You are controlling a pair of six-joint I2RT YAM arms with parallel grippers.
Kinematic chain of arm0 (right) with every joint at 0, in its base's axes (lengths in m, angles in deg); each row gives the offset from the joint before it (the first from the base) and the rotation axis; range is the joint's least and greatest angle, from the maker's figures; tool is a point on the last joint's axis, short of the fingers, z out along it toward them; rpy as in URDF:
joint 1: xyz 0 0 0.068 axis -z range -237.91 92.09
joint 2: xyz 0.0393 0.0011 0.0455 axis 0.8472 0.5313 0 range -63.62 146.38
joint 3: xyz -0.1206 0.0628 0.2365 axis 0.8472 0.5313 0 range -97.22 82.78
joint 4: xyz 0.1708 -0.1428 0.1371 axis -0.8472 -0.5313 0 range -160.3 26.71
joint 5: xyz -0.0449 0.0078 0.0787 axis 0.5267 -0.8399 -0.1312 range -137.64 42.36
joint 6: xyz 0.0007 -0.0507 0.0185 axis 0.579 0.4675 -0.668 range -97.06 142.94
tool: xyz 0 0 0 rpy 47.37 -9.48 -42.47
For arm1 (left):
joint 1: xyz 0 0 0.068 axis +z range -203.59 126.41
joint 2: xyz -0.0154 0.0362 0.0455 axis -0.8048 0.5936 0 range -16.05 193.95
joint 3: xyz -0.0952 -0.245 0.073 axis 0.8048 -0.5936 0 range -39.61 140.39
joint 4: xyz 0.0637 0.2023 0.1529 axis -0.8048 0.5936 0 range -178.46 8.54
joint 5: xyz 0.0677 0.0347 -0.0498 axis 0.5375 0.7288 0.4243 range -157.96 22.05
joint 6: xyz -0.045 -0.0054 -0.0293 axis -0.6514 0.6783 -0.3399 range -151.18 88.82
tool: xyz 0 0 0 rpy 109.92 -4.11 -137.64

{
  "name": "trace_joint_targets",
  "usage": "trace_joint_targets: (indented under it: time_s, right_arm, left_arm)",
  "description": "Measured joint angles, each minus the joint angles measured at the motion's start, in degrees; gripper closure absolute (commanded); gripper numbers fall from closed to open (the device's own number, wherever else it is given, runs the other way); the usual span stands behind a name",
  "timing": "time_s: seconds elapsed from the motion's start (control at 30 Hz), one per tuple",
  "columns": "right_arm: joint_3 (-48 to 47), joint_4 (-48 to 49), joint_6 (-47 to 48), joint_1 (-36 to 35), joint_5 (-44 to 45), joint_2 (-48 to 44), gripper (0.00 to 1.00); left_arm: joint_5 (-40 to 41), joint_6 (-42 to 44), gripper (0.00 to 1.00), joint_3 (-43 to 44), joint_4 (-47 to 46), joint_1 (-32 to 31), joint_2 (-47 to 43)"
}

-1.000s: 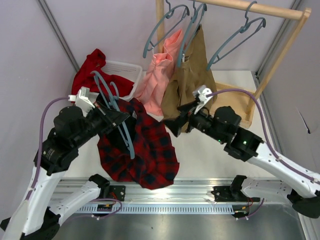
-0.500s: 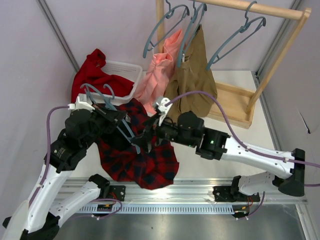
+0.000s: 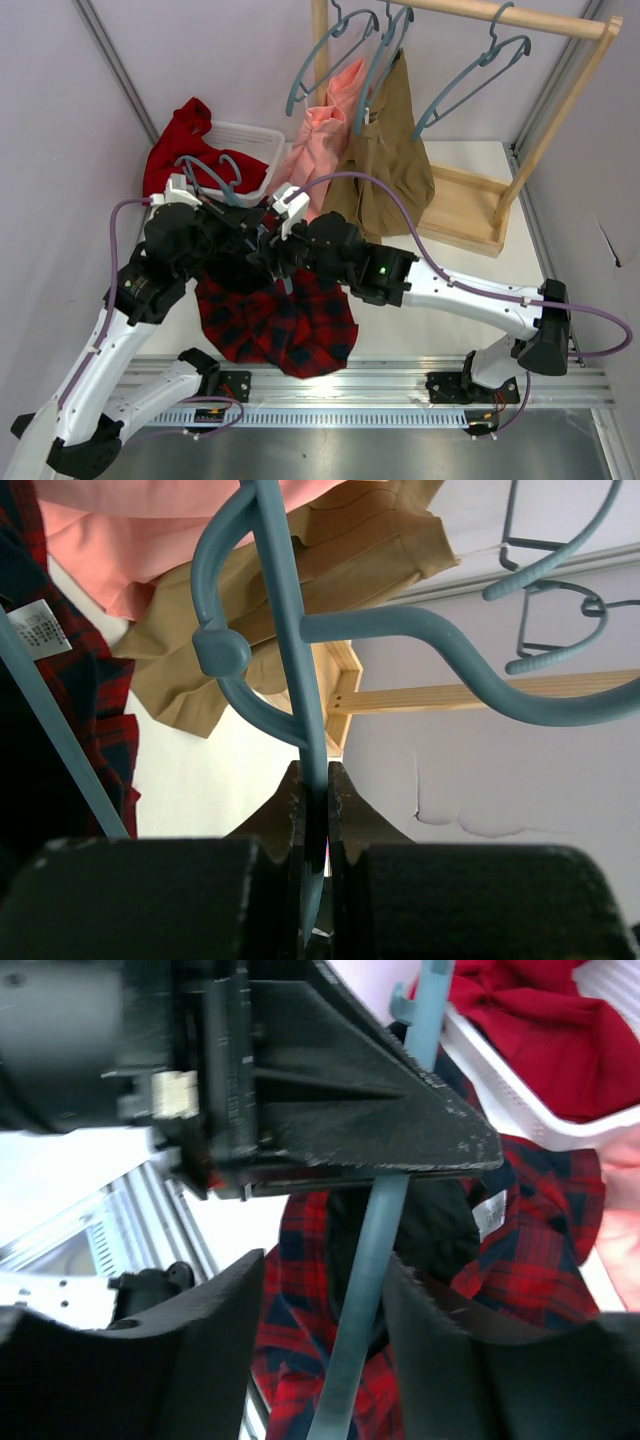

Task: Place the skirt on the hanger

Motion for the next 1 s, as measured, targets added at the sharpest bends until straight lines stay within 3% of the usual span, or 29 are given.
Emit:
trace_joint_targets:
  time_s: [0.1, 0.13, 0.2, 0.33, 0.4, 0.43, 0.47, 0.57, 0.67, 1.0]
  right_arm:
    - [-0.6, -0.2, 0.4, 0.0, 2.0, 0.9, 0.66]
    - [-0.6, -0.2, 0.5, 0.0, 2.8, 1.1, 0.82]
    - [-0.6, -0.8, 0.5, 0.2, 6.1, 1.6, 1.0]
    - [-1.4, -1.9, 0.2, 0.2, 9.0, 1.9, 1.0]
    - [-1.4, -2.2, 0.1, 0.0, 10.3, 1.9, 1.0]
    - [-1.4, -2.2, 0.0, -0.1, 11.0, 1.9, 1.0]
    - [-1.4, -2.1, 0.1, -0.2, 11.4, 1.9, 1.0]
    - [-1.3, -2.6, 0.2, -0.3, 13.4, 1.9, 1.0]
    - [-0.7, -2.2, 0.8, -0.3, 14.4, 1.9, 1.0]
    - [0.9, -0.8, 1.7, -1.2, 18.7, 1.9, 1.0]
  left_arm:
    - [-0.8, -0.1, 1.0, 0.0, -1.0, 0.0, 0.1]
    - [-0.9, -0.1, 0.99, 0.0, -1.1, 0.0, 0.2]
    - [-0.7, -0.1, 0.98, 0.0, -1.2, 0.1, 0.1]
    - [-0.3, 0.1, 0.94, 0.0, -1.8, 0.1, 0.8]
    - [-0.3, 0.6, 0.83, 0.5, -1.3, 0.0, 1.4]
    - [-0.3, 1.2, 0.76, 1.1, -0.9, 0.0, 1.8]
    - [-0.2, 2.2, 0.59, 1.6, -0.4, 0.0, 2.2]
    - [0.6, 5.6, 0.34, 4.4, 0.9, 0.0, 3.2]
    - [1.6, 8.7, 0.27, 8.6, 3.0, -0.4, 4.2]
    - [14.7, 17.5, 0.26, 21.4, 14.5, -5.7, 10.2]
